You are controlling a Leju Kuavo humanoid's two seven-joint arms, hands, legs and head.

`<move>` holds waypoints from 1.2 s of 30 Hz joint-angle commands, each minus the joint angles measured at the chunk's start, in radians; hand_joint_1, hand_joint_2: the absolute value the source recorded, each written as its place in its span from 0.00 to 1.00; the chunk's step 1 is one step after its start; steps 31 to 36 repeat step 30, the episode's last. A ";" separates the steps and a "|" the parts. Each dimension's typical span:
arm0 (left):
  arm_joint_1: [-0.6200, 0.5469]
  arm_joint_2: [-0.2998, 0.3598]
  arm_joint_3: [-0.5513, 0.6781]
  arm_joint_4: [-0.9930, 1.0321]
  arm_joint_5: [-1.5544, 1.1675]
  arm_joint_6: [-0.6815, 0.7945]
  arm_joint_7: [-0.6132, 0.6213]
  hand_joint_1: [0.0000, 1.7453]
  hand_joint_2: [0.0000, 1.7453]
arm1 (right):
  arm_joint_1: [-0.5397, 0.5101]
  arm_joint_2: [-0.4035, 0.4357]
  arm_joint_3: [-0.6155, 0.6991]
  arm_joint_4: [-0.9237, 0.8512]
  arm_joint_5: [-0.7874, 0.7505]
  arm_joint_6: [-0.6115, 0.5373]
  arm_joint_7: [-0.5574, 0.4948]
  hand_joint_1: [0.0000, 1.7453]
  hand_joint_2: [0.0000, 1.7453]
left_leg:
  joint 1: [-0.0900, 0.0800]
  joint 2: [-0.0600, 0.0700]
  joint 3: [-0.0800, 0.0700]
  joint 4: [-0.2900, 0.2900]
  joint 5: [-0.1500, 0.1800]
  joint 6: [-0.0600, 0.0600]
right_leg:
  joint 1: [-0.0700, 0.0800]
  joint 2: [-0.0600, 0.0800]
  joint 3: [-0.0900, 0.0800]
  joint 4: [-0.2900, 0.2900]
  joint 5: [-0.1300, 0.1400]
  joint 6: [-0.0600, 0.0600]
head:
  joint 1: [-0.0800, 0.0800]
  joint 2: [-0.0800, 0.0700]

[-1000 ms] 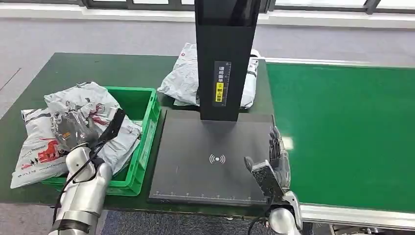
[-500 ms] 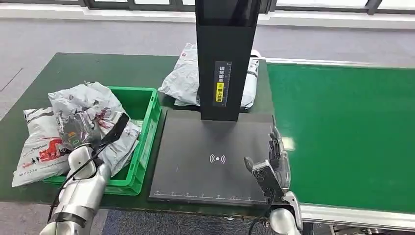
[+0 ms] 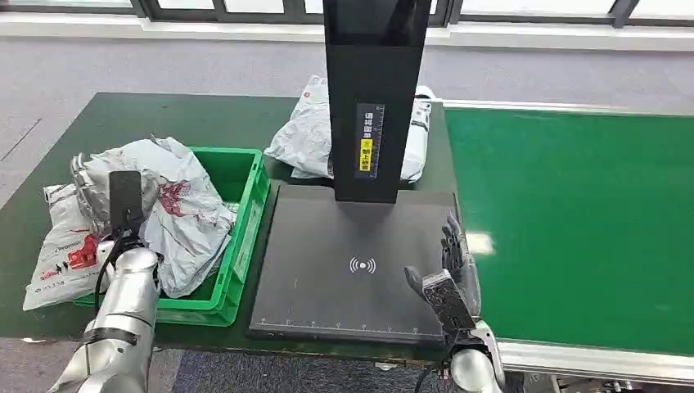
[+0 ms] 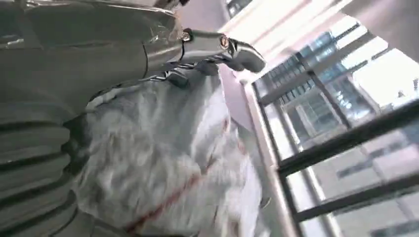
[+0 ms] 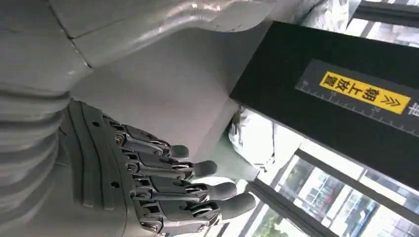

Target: Moved the parcel from conveyor to table for the left to box.

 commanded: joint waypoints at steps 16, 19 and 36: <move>0.226 -0.133 -0.480 -0.365 0.075 -0.175 -0.047 0.00 1.00 | -0.151 0.040 0.091 0.134 -0.065 -0.044 -0.058 0.00 0.00 | -0.001 0.000 -0.010 0.001 0.001 0.003 | 0.001 -0.002 -0.010 -0.001 0.001 -0.003 | 0.000 0.000; 0.274 -0.161 -0.601 -0.428 0.011 -0.153 -0.053 0.00 1.00 | -0.188 0.058 0.150 0.131 -0.053 -0.108 -0.066 0.00 1.00 | 0.000 0.001 -0.010 0.001 0.001 0.004 | 0.001 -0.001 -0.009 -0.002 0.002 -0.003 | 0.000 0.000; 0.221 -0.209 -0.740 -0.233 0.144 -0.239 -0.040 0.00 1.00 | -0.170 0.054 0.213 0.065 -0.033 -0.296 -0.044 0.00 1.00 | -0.001 0.003 -0.010 0.000 0.000 0.003 | 0.001 0.001 -0.010 -0.001 0.002 -0.002 | 0.000 0.000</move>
